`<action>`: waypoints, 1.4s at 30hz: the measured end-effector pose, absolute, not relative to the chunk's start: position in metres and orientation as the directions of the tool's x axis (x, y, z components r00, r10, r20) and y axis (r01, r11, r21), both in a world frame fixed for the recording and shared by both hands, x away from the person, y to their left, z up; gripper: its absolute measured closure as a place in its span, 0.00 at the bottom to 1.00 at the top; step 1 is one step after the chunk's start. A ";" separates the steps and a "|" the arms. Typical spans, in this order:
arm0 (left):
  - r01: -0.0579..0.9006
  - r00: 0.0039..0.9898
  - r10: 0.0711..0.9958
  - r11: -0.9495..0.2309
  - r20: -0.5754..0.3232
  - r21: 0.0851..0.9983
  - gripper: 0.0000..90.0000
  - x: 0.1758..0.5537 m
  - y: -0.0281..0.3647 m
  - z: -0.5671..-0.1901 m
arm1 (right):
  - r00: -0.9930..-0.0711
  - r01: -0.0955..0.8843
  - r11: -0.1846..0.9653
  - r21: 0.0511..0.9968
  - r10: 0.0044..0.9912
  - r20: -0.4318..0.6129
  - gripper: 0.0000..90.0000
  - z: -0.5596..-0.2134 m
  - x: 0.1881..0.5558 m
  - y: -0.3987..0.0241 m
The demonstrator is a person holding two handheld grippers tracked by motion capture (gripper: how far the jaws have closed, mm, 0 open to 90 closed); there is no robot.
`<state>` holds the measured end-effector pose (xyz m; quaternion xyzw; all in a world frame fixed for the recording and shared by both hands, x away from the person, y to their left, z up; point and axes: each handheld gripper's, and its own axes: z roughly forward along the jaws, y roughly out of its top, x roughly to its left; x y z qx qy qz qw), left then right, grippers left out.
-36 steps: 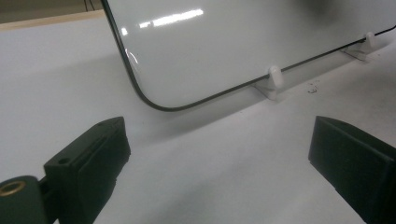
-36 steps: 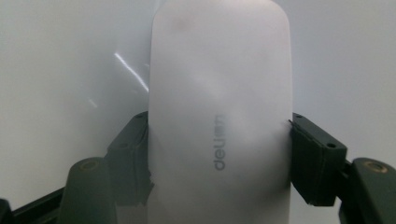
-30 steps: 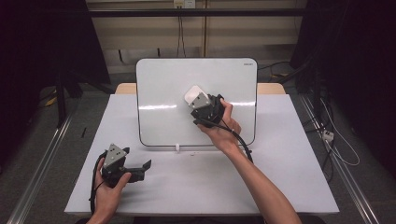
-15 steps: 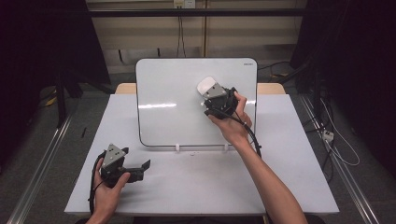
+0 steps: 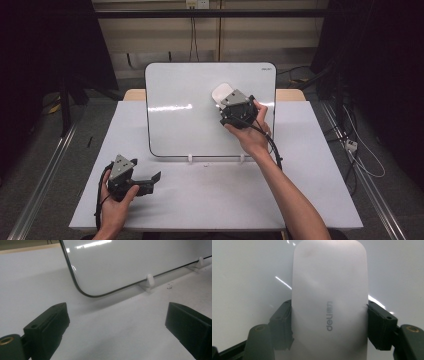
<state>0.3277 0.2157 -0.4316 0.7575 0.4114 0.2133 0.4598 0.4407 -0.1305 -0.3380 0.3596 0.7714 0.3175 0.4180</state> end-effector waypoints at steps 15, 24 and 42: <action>0.431 0.566 0.822 -0.234 -0.059 0.871 0.05 0.327 0.216 -0.432 | -0.395 0.255 0.521 0.814 0.825 -0.405 0.35 -0.327 0.429 -0.130; 0.427 0.568 0.822 -0.241 -0.051 0.872 0.05 0.328 0.216 -0.431 | -0.401 0.252 0.506 0.825 0.831 -0.387 0.35 -0.326 0.424 -0.135; 0.426 0.570 0.820 -0.241 -0.052 0.872 0.05 0.327 0.213 -0.431 | -0.419 0.248 0.468 0.848 0.842 -0.342 0.35 -0.335 0.410 -0.154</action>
